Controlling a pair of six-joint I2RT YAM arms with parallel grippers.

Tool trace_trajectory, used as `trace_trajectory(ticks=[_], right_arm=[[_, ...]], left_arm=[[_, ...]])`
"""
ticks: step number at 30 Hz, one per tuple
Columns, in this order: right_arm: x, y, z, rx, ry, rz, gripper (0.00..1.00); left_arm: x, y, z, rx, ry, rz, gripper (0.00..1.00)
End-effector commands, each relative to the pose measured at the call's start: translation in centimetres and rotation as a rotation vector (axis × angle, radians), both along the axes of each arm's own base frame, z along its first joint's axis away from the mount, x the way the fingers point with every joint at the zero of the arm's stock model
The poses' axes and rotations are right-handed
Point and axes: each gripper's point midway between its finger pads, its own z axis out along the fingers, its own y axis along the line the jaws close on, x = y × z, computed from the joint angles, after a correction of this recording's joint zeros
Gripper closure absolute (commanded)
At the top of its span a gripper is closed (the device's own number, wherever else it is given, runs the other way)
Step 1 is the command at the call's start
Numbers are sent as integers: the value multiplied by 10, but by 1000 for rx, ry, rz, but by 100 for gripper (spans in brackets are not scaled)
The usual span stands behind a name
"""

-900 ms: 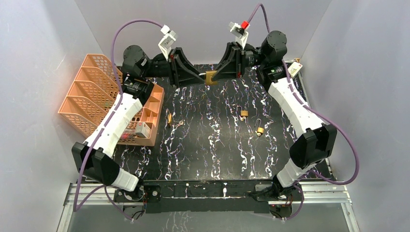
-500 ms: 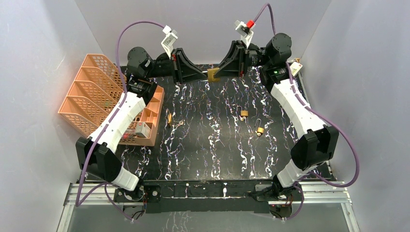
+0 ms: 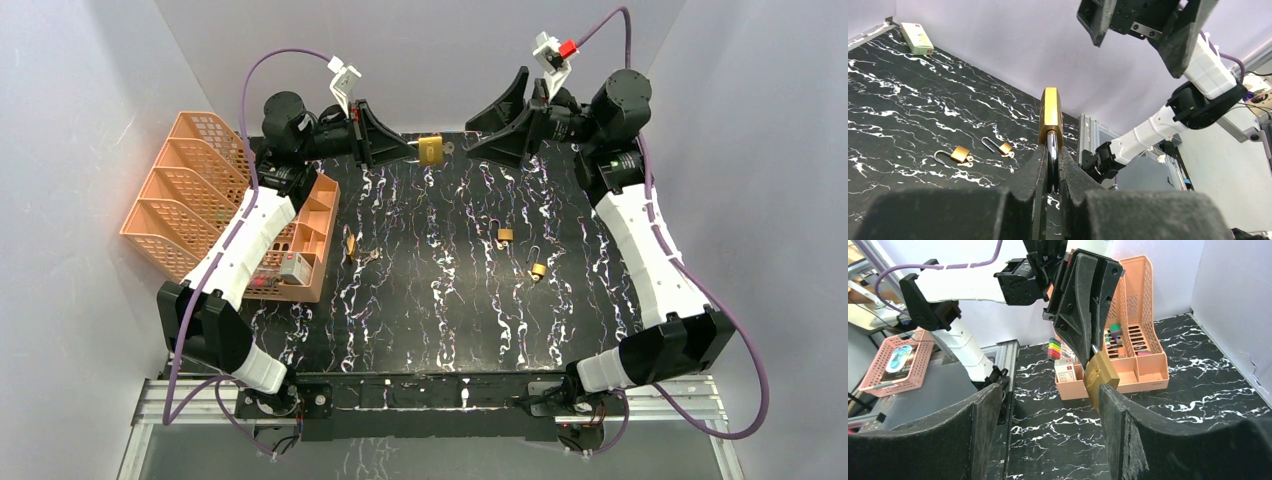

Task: Lock with the key
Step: Lock the lock.

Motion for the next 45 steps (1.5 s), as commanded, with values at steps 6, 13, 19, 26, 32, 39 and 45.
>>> trace_trajectory(ticks=[6,13,19,26,32,39,45], right_arm=[[26,-4,-13,-22,-10,-173,22],[33,-1,-18,-38,-7,-158,29],[21,5,-19,-40,-2,-60,36],[18,8,-17,-36,-1,-28,43],[18,15,-18,-31,0,-11,46],[18,24,-19,-25,5,12,55],[17,28,-19,-23,6,18,85]], left_arm=[[-9,7,35,-42,-102,5,100],[-13,6,37,-58,-103,-18,100],[-12,6,36,-60,-98,-20,100],[-11,5,36,-64,-98,-21,100],[-11,5,35,-66,-94,-25,100],[-12,5,35,-66,-95,-30,100],[-12,5,33,-65,-88,-29,100]])
